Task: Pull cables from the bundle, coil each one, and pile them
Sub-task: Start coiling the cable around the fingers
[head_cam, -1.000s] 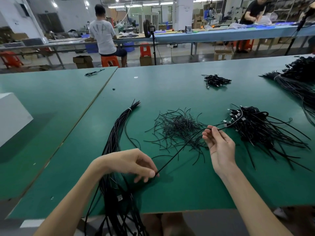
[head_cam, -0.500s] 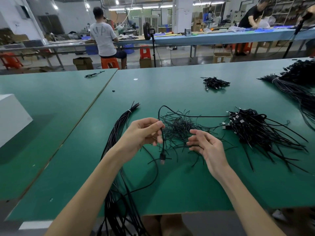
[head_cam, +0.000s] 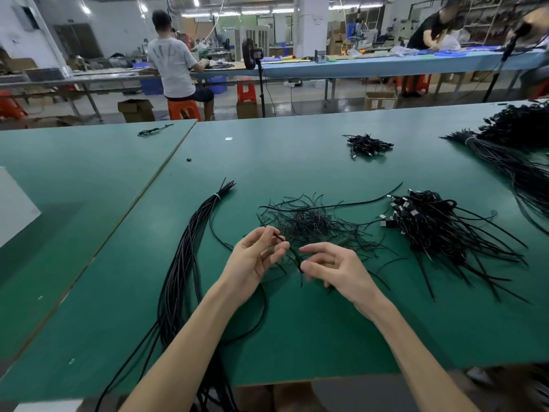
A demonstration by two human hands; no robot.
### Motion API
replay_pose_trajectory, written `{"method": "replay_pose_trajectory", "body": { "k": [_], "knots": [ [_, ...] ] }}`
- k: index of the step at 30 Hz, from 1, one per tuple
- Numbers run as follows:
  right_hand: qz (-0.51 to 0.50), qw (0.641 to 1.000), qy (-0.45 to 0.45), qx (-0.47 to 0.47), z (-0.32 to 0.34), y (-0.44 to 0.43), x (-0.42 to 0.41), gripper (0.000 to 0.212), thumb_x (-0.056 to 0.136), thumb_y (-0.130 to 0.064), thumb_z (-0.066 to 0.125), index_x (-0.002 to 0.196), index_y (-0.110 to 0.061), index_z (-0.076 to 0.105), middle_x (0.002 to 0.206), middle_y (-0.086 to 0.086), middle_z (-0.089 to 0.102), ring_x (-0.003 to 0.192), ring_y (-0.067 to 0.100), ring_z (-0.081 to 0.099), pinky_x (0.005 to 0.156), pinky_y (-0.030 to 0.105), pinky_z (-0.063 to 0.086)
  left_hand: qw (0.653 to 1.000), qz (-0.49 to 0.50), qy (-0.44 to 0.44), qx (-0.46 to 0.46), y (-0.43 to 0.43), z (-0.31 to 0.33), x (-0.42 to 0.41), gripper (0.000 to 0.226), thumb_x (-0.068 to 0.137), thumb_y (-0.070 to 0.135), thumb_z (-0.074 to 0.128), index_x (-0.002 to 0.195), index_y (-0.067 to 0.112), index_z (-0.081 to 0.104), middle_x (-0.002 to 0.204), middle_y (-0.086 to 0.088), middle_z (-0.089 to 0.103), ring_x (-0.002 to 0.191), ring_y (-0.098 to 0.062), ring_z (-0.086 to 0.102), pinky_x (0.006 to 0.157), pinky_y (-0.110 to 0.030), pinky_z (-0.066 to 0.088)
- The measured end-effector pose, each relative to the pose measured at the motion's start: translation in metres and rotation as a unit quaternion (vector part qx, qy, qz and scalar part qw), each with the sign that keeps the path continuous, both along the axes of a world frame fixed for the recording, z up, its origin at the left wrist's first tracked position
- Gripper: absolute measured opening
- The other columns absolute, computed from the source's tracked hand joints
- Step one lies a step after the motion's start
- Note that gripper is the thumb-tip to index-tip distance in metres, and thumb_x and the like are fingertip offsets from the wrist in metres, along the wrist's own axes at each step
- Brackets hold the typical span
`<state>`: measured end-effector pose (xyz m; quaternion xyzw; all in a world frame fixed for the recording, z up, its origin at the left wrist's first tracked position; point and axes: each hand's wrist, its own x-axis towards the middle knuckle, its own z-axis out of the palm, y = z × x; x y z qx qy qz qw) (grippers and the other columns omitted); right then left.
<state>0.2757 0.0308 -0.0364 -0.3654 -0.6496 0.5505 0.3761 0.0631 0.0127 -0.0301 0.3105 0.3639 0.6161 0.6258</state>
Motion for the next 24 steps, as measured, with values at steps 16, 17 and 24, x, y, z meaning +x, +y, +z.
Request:
{"method": "replay_pose_trajectory", "body": {
  "k": [16, 17, 24],
  "knots": [
    [-0.047, 0.994, 0.1, -0.011, -0.002, 0.003, 0.005, 0.018, 0.086, -0.031, 0.077, 0.1, -0.021, 0.079, 0.087, 0.01, 0.078, 0.067, 0.016, 0.066, 0.057, 0.019, 0.046, 0.981, -0.099, 0.15, 0.077, -0.008, -0.004, 0.009, 0.032, 0.098, 0.028, 0.071, 0.12, 0.005, 0.073, 0.109, -0.018, 0.075, 0.097, -0.026, 0.072, 0.087, -0.033, 0.056],
    [-0.036, 0.996, 0.083, -0.011, -0.002, 0.002, 0.005, 0.019, 0.084, -0.032, 0.08, 0.1, -0.02, 0.077, 0.088, 0.01, 0.078, 0.067, 0.017, 0.067, 0.057, 0.018, 0.046, 0.978, -0.104, 0.162, 0.081, -0.009, -0.004, 0.01, 0.034, 0.097, 0.031, 0.072, 0.12, 0.006, 0.073, 0.103, -0.014, 0.075, 0.095, -0.024, 0.071, 0.085, -0.032, 0.056],
    [0.025, 0.999, 0.036, -0.012, -0.002, 0.001, 0.0, 0.029, 0.084, -0.022, 0.085, 0.088, -0.004, 0.062, 0.086, 0.017, 0.078, 0.075, 0.032, 0.073, 0.067, 0.028, 0.056, 0.974, -0.104, 0.176, 0.101, -0.01, -0.005, 0.011, 0.035, 0.099, 0.036, 0.069, 0.107, 0.002, 0.075, 0.103, -0.011, 0.072, 0.092, -0.019, 0.066, 0.086, -0.03, 0.054]
  ]
}}
